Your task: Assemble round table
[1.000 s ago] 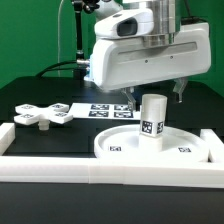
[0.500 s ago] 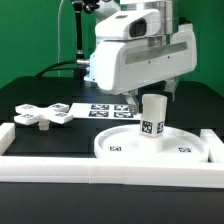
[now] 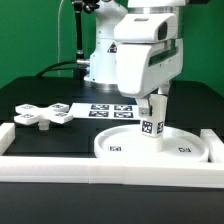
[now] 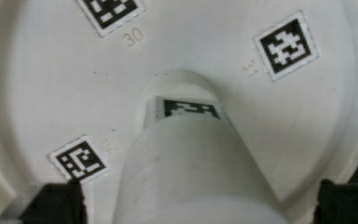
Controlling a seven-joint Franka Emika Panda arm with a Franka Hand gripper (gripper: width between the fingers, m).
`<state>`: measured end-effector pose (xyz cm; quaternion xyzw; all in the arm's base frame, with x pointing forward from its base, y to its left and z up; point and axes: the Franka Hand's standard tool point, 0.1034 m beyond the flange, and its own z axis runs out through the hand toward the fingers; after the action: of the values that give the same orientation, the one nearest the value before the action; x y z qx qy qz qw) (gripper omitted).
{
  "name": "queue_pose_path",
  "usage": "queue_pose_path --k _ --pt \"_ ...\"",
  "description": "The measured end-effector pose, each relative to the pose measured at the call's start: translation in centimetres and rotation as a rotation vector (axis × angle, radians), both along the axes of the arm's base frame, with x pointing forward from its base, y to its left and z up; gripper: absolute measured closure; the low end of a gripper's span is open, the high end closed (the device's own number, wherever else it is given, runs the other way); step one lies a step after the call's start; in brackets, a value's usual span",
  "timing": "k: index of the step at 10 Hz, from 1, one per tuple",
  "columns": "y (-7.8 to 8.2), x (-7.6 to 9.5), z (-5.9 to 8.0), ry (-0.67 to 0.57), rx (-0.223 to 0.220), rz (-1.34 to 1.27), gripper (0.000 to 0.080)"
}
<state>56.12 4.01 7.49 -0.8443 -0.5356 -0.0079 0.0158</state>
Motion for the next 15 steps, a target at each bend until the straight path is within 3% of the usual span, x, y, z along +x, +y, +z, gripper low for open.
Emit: queue_pose_path --k 5,11,13,15 --pt "0.05 -0.24 -0.42 0.000 -0.061 0.366 0.0150" --pt "-0.46 -0.20 -0.42 0.007 -0.098 0.663 0.0150" --pt "-0.46 -0.20 -0.43 0.007 -0.097 0.659 0.0373" --pt "-0.54 -0.21 -0.44 0.007 -0.097 0.658 0.0393"
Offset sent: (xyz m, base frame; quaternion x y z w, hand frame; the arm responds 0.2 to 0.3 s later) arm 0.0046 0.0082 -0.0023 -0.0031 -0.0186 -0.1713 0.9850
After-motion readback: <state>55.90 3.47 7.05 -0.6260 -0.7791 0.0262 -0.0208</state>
